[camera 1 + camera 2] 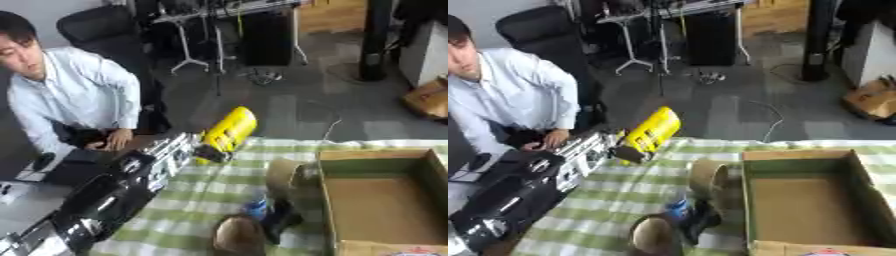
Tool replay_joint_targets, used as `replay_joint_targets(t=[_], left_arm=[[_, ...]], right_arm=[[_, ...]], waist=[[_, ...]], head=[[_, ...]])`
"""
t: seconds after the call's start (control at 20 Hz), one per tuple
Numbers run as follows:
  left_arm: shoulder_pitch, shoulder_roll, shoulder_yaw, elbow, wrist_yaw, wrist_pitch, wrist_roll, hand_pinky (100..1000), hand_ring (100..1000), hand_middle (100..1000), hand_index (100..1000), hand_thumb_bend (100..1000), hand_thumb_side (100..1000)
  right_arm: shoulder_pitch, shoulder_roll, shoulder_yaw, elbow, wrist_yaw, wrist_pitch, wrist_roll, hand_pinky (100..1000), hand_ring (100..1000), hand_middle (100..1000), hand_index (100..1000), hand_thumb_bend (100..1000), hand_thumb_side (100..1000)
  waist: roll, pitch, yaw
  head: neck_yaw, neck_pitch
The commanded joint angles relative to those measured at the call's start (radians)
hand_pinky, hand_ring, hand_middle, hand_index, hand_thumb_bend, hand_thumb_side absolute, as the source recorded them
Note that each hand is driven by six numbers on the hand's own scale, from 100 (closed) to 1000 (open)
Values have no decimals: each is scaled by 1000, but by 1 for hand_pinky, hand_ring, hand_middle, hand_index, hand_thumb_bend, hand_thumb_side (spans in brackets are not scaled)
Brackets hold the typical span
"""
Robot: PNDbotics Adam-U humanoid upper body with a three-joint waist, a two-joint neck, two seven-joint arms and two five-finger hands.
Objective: Pick up objects on the table and place them in the box.
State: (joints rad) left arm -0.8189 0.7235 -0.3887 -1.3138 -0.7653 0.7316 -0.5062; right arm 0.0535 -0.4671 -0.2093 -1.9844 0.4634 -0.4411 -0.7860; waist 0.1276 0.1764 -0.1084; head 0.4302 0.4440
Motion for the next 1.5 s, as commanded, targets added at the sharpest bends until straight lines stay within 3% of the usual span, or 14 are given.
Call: replay_joint_targets(t=[0.05, 0.55, 1.05, 1.5], left_arm=[[-37, 69, 16, -93, -9, 168, -202, 562, 464, 303, 459, 100, 729], [-150, 71, 3, -265, -134, 101, -334, 560, 464, 307, 454, 100, 738], [-284, -64, -30, -273, -223, 18, -393, 547, 459, 308, 447, 100, 745], [-331, -185, -78, -178, -278, -39, -378, 564, 469, 311, 457, 100, 739]], right_arm=[[-1, -33, -11, -16, -2, -122, -121, 879, 972, 872, 887, 100, 1000], [3, -48, -10, -16, -9, -123, -121, 880, 972, 871, 886, 100, 1000], [0, -60, -14, -16, -33, -125, -121, 882, 972, 871, 886, 100, 1000], [-6, -58, -9, -16, -46, -128, -113, 889, 973, 871, 886, 100, 1000]], waist=[[-6, -19, 5], [2, -35, 11], [5, -52, 3], [0, -53, -23]], head=[[-5, 11], [-7, 14], [-29, 29], [-131, 46]])
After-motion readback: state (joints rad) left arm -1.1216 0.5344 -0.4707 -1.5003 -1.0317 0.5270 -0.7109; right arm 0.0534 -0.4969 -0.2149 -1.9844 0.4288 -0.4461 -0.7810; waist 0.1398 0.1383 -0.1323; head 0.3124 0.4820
